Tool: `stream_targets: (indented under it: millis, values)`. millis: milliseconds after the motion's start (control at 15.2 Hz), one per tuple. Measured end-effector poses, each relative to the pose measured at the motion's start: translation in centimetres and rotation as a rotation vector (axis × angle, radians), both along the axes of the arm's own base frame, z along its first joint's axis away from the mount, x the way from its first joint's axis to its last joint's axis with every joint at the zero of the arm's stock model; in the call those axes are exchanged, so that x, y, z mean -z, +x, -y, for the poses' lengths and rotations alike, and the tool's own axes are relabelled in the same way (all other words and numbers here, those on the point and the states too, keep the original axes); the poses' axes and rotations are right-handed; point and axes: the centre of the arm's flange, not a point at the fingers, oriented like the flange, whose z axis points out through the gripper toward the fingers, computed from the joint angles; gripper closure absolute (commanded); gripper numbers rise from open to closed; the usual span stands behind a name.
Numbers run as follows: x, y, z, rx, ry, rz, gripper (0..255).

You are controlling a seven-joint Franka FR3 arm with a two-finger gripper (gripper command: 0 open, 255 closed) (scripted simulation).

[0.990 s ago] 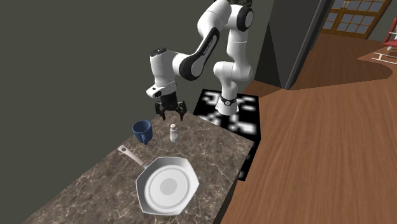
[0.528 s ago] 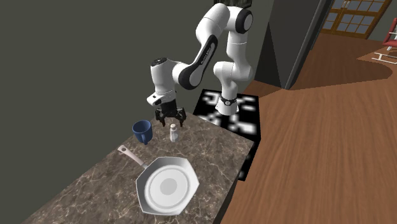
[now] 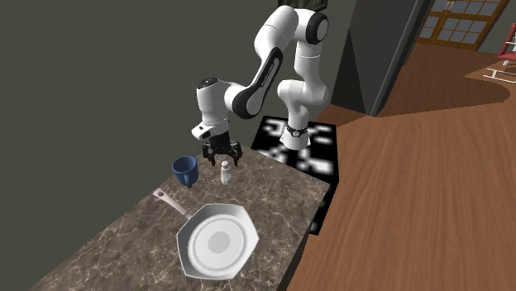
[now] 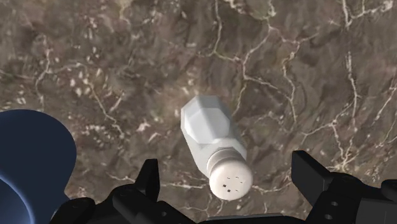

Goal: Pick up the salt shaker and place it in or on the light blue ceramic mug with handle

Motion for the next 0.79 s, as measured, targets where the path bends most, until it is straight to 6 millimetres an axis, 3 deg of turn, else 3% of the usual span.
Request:
stream_targets:
  millis: [792]
  values:
    - [-0.7, 0.06, -0.03, 0.0, -0.001, 0.002, 255]
